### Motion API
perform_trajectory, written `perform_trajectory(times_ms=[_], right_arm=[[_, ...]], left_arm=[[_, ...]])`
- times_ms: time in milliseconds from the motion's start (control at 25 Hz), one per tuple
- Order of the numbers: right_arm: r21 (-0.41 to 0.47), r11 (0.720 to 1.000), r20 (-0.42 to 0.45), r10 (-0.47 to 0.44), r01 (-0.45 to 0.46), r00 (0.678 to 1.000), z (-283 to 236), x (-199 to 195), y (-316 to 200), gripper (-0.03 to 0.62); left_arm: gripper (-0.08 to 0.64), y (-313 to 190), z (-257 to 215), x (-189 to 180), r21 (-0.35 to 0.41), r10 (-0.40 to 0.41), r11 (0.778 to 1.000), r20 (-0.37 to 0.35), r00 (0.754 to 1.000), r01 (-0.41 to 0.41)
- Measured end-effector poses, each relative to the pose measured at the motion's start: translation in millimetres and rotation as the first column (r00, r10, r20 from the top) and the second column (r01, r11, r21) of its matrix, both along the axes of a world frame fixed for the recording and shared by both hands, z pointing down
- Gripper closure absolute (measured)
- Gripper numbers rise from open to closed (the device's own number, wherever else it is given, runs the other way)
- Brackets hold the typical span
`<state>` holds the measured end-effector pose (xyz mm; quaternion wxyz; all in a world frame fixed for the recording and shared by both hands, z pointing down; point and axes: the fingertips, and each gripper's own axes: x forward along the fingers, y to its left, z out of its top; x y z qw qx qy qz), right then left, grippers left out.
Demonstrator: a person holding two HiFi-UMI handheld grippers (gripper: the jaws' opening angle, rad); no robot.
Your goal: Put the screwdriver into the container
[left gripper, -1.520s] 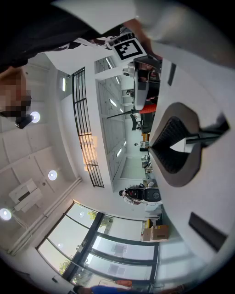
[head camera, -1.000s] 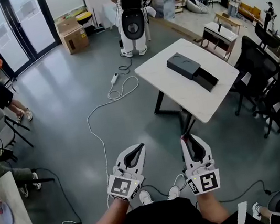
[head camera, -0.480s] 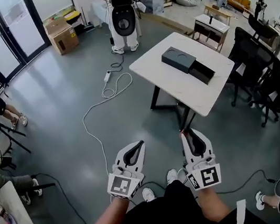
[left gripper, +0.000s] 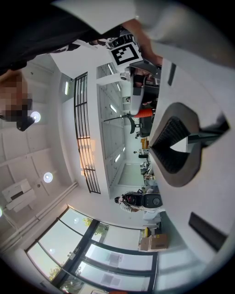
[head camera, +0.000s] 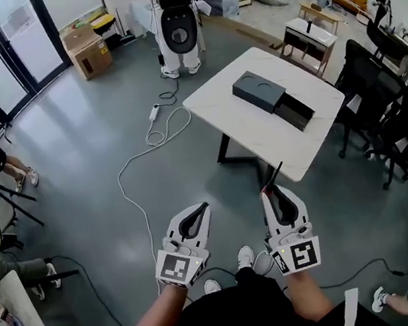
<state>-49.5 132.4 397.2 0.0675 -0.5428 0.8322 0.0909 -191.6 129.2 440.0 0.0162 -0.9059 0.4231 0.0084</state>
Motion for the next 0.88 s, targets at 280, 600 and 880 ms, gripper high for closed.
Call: perform_trajectory(times_ms=[280, 600, 880], right_arm=[[-0.023, 1.000, -0.008, -0.004, 0.004, 1.000, 11.7, 37.1, -49.1, 0.492], [-0.031, 0.999, -0.007, -0.032, 0.032, 0.999, 18.5, 80.3, -95.3, 0.492], [-0.050, 0.997, 0.033, -0.051, 0.053, 0.998, 25.8, 115.4, -128.6, 0.492]], left_arm=[[0.555, -48.5, 3.4, 36.3, -0.003, -0.007, 1.000, 0.012, 1.000, 0.007], [0.555, -92.9, 7.1, 79.0, -0.028, -0.035, 0.999, 0.035, 0.999, 0.036], [0.555, -119.0, 12.2, 110.0, -0.034, -0.055, 0.998, 0.069, 0.996, 0.057]])
